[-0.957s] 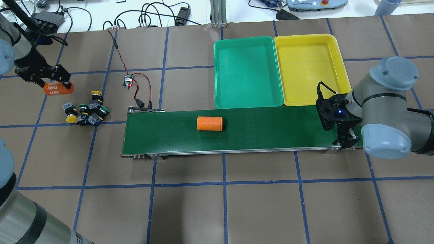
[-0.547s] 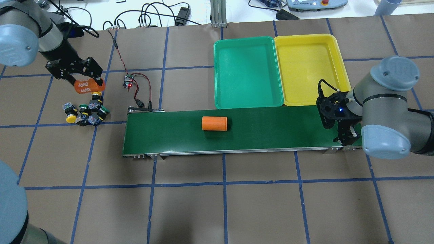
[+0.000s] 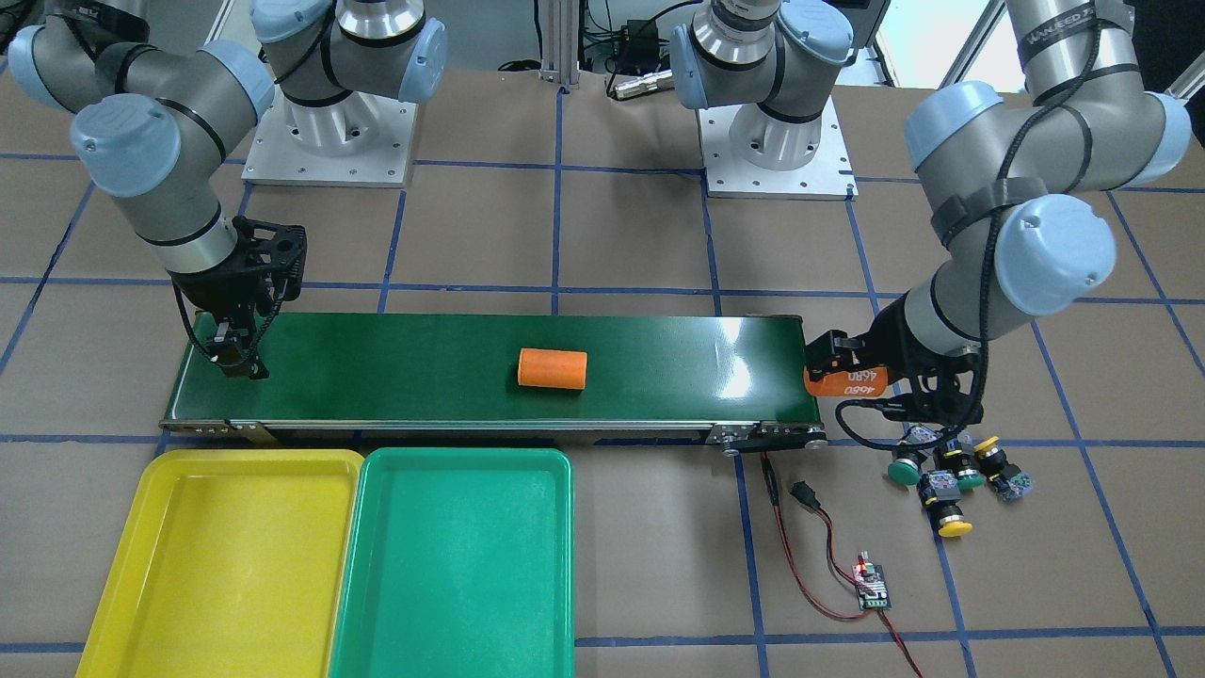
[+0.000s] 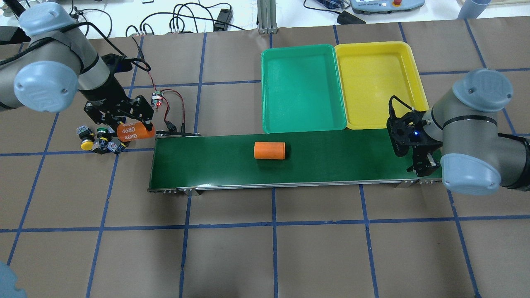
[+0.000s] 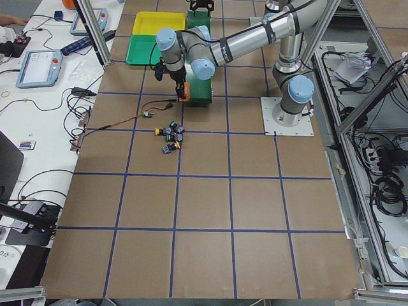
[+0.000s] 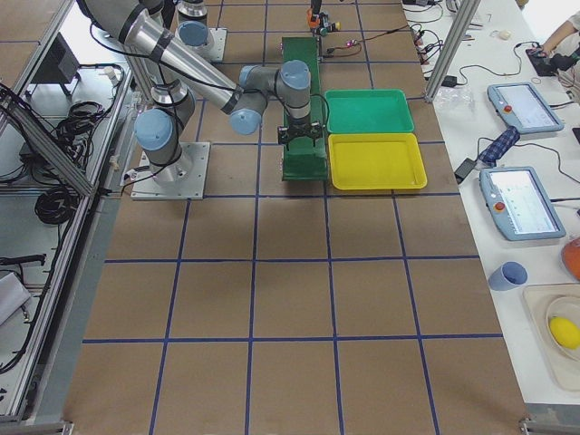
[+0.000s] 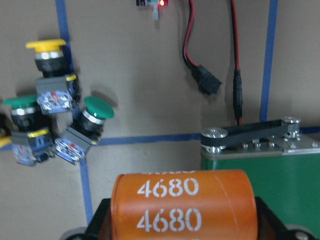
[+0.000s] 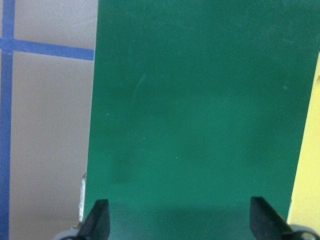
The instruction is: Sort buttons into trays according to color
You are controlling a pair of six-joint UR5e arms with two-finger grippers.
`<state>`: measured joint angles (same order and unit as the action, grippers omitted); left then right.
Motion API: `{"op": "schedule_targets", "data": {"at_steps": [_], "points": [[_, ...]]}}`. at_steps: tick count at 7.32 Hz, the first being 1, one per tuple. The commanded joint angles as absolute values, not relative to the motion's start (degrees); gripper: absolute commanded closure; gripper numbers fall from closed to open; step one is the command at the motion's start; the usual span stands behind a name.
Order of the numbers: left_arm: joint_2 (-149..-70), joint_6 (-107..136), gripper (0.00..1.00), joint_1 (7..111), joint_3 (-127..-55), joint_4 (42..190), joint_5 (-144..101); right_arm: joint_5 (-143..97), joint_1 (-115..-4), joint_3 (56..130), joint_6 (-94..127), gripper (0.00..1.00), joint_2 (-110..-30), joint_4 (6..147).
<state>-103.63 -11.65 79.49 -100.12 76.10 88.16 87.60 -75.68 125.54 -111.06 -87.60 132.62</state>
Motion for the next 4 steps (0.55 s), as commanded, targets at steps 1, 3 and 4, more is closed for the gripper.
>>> {"op": "schedule_targets", "data": {"at_steps": [1,3,4], "points": [[-104.3,-9.3,1.00,83.2,-103.0,70.2,88.6,87.4,-75.7,125.5,-111.4,0.00,-87.3,132.6],[-104.5,-9.0,1.00,83.3,-106.1,70.0,88.5,87.6,-75.7,125.4,-111.6,0.00,-87.1,132.6],[-102.8,-9.0,1.00,83.4,-106.3,70.0,88.3,87.7,-75.7,125.3,-111.5,0.00,-86.5,132.7]]}}
